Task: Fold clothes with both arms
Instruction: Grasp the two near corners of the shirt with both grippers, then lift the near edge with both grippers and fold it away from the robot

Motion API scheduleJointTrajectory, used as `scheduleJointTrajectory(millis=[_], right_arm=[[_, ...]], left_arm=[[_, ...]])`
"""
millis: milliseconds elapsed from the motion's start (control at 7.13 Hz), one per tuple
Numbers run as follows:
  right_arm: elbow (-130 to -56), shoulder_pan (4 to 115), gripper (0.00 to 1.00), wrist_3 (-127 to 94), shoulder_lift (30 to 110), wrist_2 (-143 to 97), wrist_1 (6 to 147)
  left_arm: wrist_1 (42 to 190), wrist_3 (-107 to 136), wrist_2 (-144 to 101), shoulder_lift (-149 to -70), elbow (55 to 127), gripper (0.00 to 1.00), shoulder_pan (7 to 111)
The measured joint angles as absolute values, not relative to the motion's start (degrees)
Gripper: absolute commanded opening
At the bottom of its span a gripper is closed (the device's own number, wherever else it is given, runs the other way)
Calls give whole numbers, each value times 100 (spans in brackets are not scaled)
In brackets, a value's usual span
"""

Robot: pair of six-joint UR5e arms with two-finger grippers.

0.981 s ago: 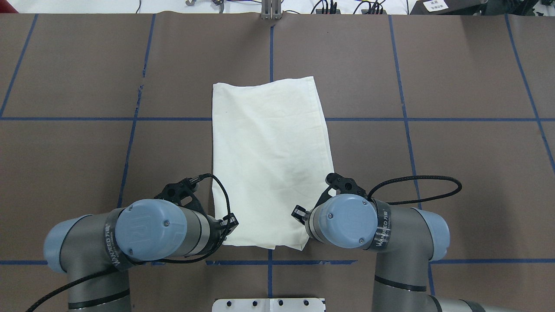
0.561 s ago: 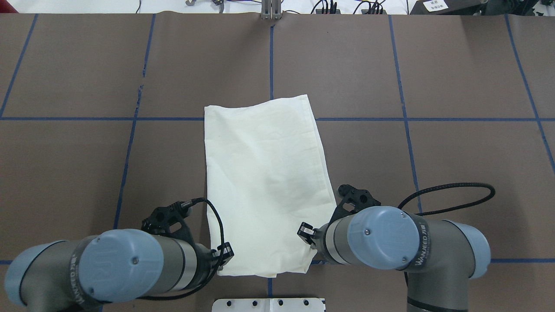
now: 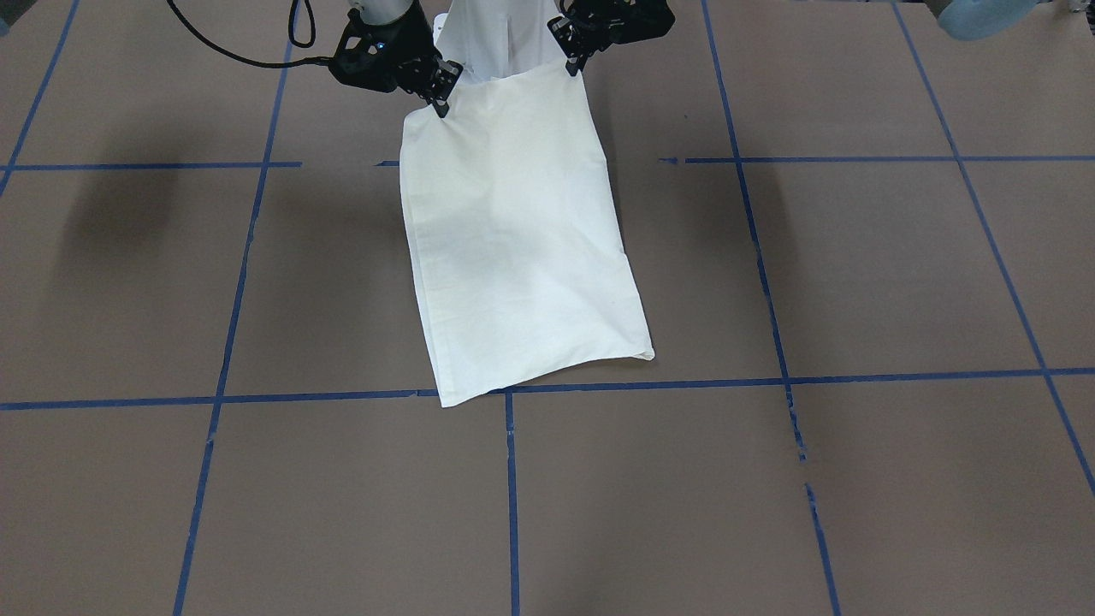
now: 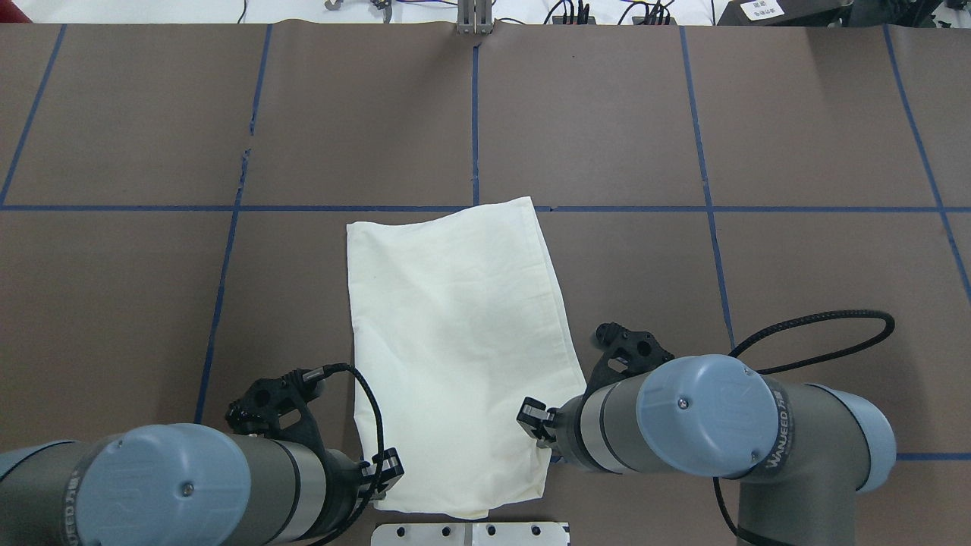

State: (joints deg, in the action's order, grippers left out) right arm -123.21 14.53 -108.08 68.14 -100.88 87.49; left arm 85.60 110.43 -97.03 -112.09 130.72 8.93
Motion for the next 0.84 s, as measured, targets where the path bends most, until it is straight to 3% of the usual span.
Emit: scheduleJointTrajectory(millis=[421, 841], right_arm=[[-11444, 2543, 0, -10301, 6161, -10286, 8572], [-9136, 3191, 0, -10199, 5112, -10550, 7414]], left_arm=[[8605, 10086, -10062, -11464, 12639, 0, 2137], [9570, 9603, -10249, -11836, 11180, 0, 3076]])
